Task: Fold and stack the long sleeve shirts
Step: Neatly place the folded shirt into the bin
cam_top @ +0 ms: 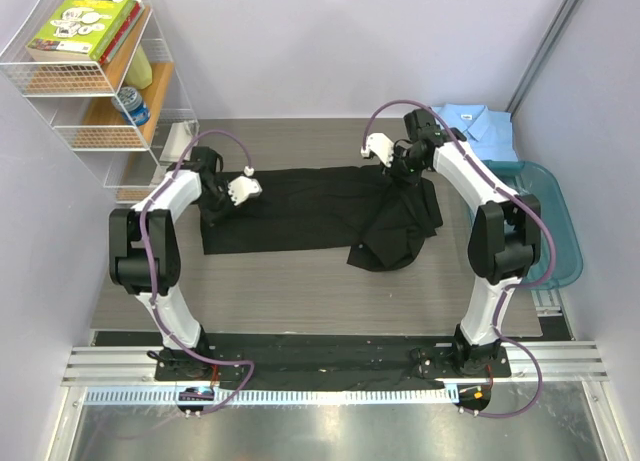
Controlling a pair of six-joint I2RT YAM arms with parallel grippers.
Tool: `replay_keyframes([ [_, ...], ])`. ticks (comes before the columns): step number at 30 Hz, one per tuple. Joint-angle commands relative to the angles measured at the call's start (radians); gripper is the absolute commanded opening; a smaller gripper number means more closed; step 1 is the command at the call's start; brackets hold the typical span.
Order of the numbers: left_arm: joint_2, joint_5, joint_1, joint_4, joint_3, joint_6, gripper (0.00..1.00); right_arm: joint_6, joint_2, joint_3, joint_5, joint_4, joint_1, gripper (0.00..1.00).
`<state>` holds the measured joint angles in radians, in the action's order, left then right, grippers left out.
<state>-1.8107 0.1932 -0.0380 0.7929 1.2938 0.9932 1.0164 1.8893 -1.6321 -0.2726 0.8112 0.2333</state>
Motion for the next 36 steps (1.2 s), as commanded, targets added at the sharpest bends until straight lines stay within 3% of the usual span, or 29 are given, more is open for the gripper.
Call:
replay_keyframes([
  [1, -0.006, -0.035, 0.007, -0.047, 0.048, -0.079, 0.27, -0.044, 0.011, 0.021, 0.027, -0.012, -0.006, 0.35],
  [3, 0.010, -0.028, 0.010, -0.034, 0.059, -0.105, 0.36, -0.080, 0.001, 0.020, 0.020, 0.012, -0.031, 0.53],
  [6, 0.059, -0.002, 0.023, -0.021, 0.058, -0.160, 0.44, -0.154, -0.006, -0.053, -0.052, 0.135, -0.115, 0.65],
  [11, 0.137, 0.076, 0.027, 0.045, 0.035, -0.249, 0.50, -0.283, 0.005, -0.101, -0.192, 0.313, -0.219, 0.68],
  [20, 0.185, 0.144, -0.014, 0.003, -0.128, -0.326, 0.53, -0.466, 0.040, 0.072, -0.212, 0.217, -0.267, 0.59],
  [26, 0.099, 0.091, -0.034, -0.086, -0.148, -0.344, 0.51, -0.501, 0.088, 0.167, -0.165, 0.083, -0.262, 0.48],
  [36, 0.036, 0.012, -0.040, -0.023, -0.229, -0.200, 0.44, -0.478, 0.077, 0.379, -0.096, -0.001, -0.235, 0.33],
])
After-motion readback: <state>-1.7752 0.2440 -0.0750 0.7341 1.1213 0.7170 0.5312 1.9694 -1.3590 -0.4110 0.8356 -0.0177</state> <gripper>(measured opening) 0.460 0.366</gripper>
